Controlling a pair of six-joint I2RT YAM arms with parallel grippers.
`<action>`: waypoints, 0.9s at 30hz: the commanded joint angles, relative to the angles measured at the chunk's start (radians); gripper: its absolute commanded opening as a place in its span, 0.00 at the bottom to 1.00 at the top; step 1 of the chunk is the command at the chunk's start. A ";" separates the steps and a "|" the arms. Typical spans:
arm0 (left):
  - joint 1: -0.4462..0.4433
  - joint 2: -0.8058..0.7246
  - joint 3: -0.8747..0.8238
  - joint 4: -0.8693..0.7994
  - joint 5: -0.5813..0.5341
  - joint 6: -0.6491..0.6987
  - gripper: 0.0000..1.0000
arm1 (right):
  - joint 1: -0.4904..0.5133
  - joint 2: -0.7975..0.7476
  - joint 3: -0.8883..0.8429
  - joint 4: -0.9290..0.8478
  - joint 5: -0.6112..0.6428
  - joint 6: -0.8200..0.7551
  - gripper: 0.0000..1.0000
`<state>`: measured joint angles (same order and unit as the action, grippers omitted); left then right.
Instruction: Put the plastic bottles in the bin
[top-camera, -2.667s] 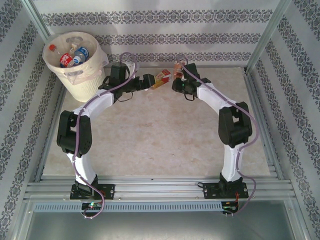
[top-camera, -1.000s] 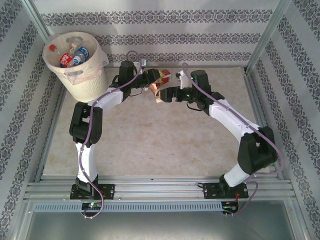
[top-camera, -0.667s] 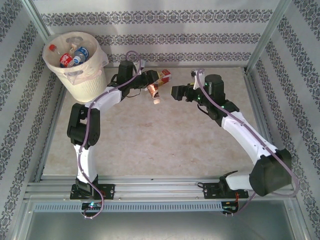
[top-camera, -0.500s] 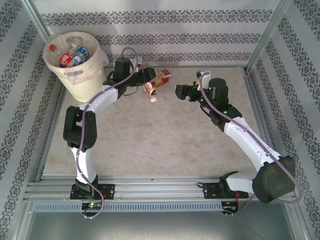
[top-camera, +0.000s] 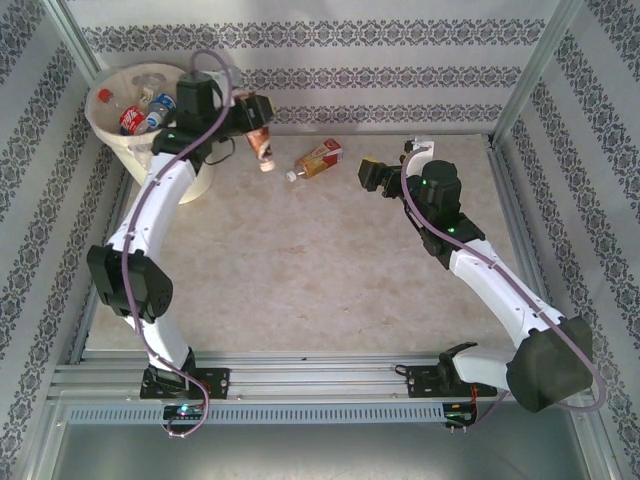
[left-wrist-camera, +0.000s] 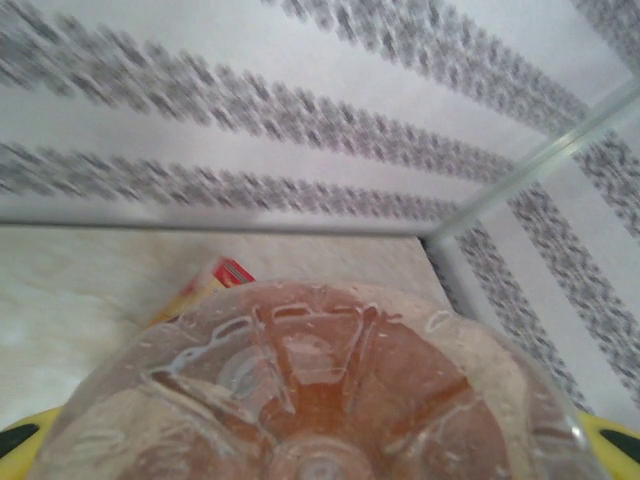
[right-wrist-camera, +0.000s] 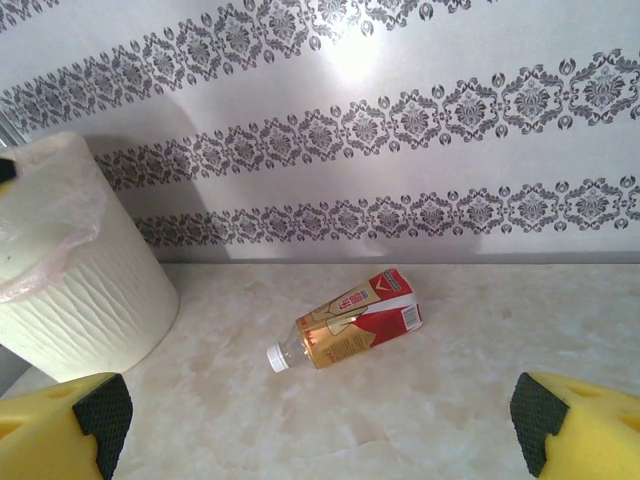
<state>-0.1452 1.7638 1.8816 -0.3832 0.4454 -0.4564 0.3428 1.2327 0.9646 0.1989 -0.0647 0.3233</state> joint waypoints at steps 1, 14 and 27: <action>0.052 -0.056 0.085 -0.112 -0.150 0.103 0.53 | 0.001 0.016 0.014 0.048 0.013 0.018 0.98; 0.240 -0.005 0.290 -0.083 -0.464 0.225 0.53 | 0.001 0.058 0.025 0.047 -0.003 0.027 0.98; 0.355 0.234 0.405 -0.061 -0.703 0.214 0.54 | 0.001 0.039 0.011 0.015 -0.023 0.046 0.98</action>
<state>0.1783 1.9560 2.2314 -0.4522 -0.1749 -0.2607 0.3428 1.2884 0.9657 0.2111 -0.0692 0.3561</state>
